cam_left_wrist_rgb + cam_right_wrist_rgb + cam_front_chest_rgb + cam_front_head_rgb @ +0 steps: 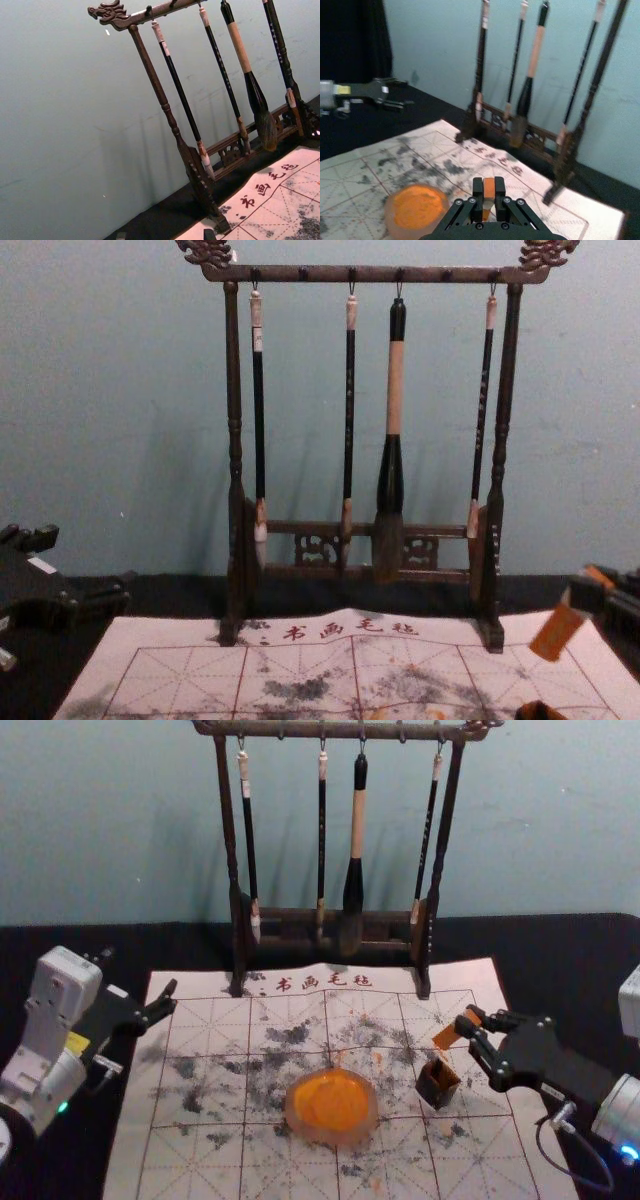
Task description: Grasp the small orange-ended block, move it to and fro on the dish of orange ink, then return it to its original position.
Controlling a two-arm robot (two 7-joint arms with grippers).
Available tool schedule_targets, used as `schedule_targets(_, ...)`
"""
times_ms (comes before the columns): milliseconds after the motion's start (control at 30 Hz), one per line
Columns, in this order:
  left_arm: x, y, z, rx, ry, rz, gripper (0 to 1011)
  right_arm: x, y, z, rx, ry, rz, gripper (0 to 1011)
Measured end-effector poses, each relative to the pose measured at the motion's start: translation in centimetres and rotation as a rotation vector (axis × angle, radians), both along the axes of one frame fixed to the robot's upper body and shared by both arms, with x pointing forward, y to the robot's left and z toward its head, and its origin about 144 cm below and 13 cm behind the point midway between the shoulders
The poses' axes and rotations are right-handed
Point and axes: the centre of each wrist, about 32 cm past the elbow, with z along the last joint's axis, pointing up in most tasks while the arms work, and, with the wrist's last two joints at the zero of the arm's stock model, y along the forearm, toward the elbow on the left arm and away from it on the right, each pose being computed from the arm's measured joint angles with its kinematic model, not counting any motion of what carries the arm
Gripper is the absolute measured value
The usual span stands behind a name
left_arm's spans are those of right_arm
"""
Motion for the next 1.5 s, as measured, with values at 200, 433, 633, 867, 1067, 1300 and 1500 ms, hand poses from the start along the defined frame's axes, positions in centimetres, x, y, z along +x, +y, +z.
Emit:
schedule_targets(200,0.0,0.0,0.0,0.000,0.000,0.000,1001,0.7,0.4,0.6,-0.002,-0.031,0.073,104)
schedule_targets(433,0.0,0.0,0.0,0.000,0.000,0.000,1001,1.5,1.8,0.7,-0.044,-0.038,0.182,104)
schedule_targets(633,0.0,0.0,0.0,0.000,0.000,0.000,1001,2.0,2.8,0.4,-0.106,-0.022,0.256,104)
schedule_targets(867,0.0,0.0,0.0,0.000,0.000,0.000,1001,2.7,3.6,0.3,-0.160,0.003,0.326,104)
schedule_targets(1067,0.0,0.0,0.0,0.000,0.000,0.000,1001,3.0,4.0,0.2,-0.182,0.012,0.360,104)
schedule_targets(1300,0.0,0.0,0.0,0.000,0.000,0.000,1001,3.2,4.4,0.1,-0.203,0.014,0.386,104)
schedule_targets(1500,0.0,0.0,0.0,0.000,0.000,0.000,1001,3.3,4.9,-0.1,-0.216,0.015,0.397,104)
